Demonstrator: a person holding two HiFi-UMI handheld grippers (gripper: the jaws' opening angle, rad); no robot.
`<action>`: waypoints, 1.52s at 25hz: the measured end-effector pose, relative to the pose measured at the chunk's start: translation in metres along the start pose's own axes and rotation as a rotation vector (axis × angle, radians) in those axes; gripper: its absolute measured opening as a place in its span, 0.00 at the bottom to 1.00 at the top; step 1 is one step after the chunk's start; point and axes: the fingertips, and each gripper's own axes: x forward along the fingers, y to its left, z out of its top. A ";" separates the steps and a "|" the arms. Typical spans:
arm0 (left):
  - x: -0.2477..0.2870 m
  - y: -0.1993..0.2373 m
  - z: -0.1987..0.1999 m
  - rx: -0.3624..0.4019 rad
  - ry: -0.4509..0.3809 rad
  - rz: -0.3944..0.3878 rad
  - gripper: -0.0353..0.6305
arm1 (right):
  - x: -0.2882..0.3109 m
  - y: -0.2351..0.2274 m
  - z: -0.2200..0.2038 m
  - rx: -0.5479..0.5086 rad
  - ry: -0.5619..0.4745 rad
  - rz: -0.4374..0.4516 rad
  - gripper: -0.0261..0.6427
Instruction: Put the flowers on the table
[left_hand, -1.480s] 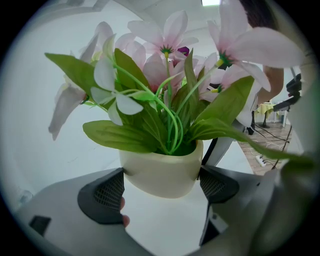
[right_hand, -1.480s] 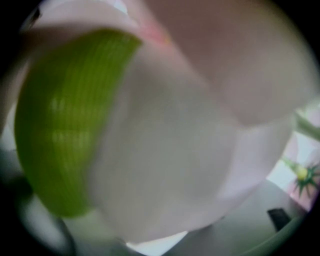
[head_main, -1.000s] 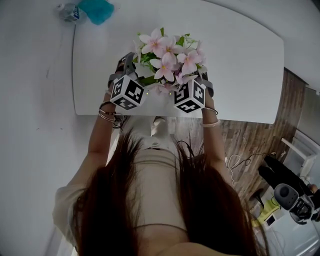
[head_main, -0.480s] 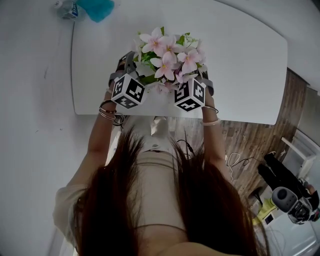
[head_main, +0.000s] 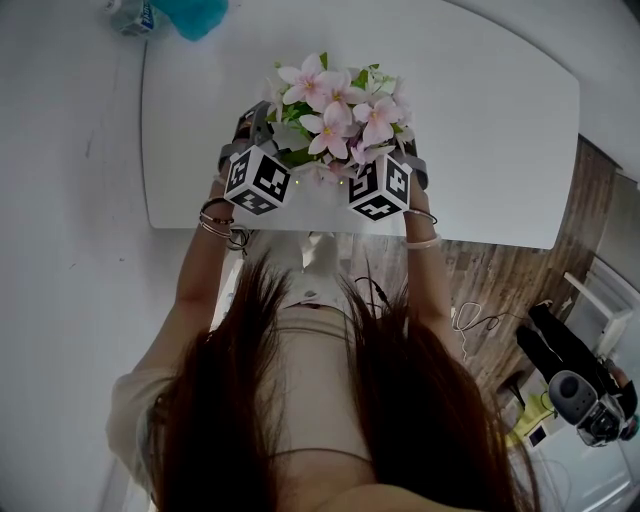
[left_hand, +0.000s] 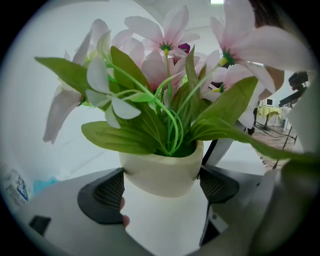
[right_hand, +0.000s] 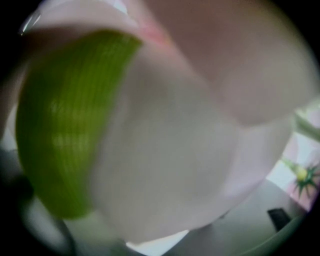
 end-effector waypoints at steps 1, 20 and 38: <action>0.001 0.000 -0.001 -0.001 0.001 0.000 0.76 | 0.000 0.000 0.000 -0.001 0.000 0.000 0.68; 0.005 -0.005 -0.003 -0.022 0.018 -0.020 0.76 | 0.001 0.002 -0.007 -0.006 0.022 0.011 0.68; 0.012 -0.008 -0.009 -0.034 0.028 -0.044 0.76 | 0.004 0.004 -0.014 -0.006 0.037 0.010 0.68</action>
